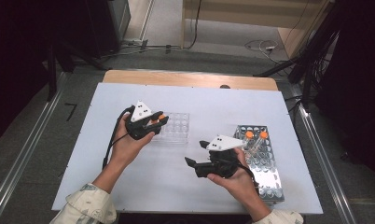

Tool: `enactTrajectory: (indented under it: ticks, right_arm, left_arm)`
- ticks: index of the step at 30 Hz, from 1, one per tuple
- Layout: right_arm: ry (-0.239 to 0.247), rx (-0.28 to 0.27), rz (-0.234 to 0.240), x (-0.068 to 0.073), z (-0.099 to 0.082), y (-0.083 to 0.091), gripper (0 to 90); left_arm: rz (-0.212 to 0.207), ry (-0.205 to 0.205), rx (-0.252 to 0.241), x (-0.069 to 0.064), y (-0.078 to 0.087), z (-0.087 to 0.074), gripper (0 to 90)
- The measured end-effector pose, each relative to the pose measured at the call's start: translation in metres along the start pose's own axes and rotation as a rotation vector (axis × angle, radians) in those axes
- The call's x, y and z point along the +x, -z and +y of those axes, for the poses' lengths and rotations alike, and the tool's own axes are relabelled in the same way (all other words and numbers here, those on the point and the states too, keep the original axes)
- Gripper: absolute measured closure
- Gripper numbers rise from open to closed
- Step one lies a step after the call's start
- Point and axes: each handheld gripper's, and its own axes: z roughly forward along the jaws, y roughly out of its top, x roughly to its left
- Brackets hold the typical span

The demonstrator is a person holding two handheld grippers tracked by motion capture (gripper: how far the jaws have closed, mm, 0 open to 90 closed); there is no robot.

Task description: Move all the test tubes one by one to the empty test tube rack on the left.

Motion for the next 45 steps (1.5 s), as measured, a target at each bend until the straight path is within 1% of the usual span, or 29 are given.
enactTrajectory:
  ticks: [3,8,9,11,15,18,21,22,27,34,37,45]
  right_arm:
    - [0.000,0.000,0.001,0.000,0.000,0.000,23.5]
    - [0.000,-0.004,0.000,0.000,0.000,0.001,23.5]
    - [-0.001,-0.003,-0.001,0.000,0.000,0.001,23.5]
    - [-0.001,-0.006,-0.001,0.000,0.000,0.002,23.5]
    - [-0.006,-0.014,-0.005,-0.001,0.001,0.004,23.5]
    - [-0.006,-0.024,-0.010,-0.002,0.002,0.007,23.5]
    - [-0.013,-0.034,-0.015,-0.003,0.002,0.011,23.5]
    - [-0.016,-0.036,-0.021,-0.004,0.002,0.013,23.5]
    - [-0.024,-0.051,-0.039,-0.008,0.002,0.021,23.5]
    - [-0.043,-0.074,-0.069,-0.015,0.000,0.034,23.5]
    - [-0.044,-0.085,-0.092,-0.020,-0.001,0.041,23.5]
    - [-0.080,-0.113,-0.156,-0.037,-0.006,0.063,23.5]
  left_arm:
    - [-0.010,0.007,-0.014,-0.001,0.002,0.001,63.6]
    - [-0.033,0.036,-0.034,-0.002,0.006,0.004,55.2]
    - [-0.041,0.049,-0.038,-0.002,0.006,0.005,52.7]
    - [-0.056,0.064,-0.046,-0.002,0.008,0.006,46.8]
    - [-0.084,0.093,-0.061,-0.004,0.013,0.008,38.1]
    - [-0.089,0.096,-0.065,-0.007,0.015,0.009,31.0]
    - [-0.099,0.100,-0.063,-0.009,0.017,0.010,27.3]
    - [-0.103,0.095,-0.062,-0.010,0.018,0.010,26.0]
    - [-0.114,0.086,-0.062,-0.013,0.020,0.010,23.5]
    - [-0.113,0.070,-0.058,-0.016,0.022,0.009,21.9]
    - [-0.111,0.071,-0.063,-0.017,0.023,0.010,21.7]
    - [-0.108,0.068,-0.055,-0.016,0.022,0.008,21.1]
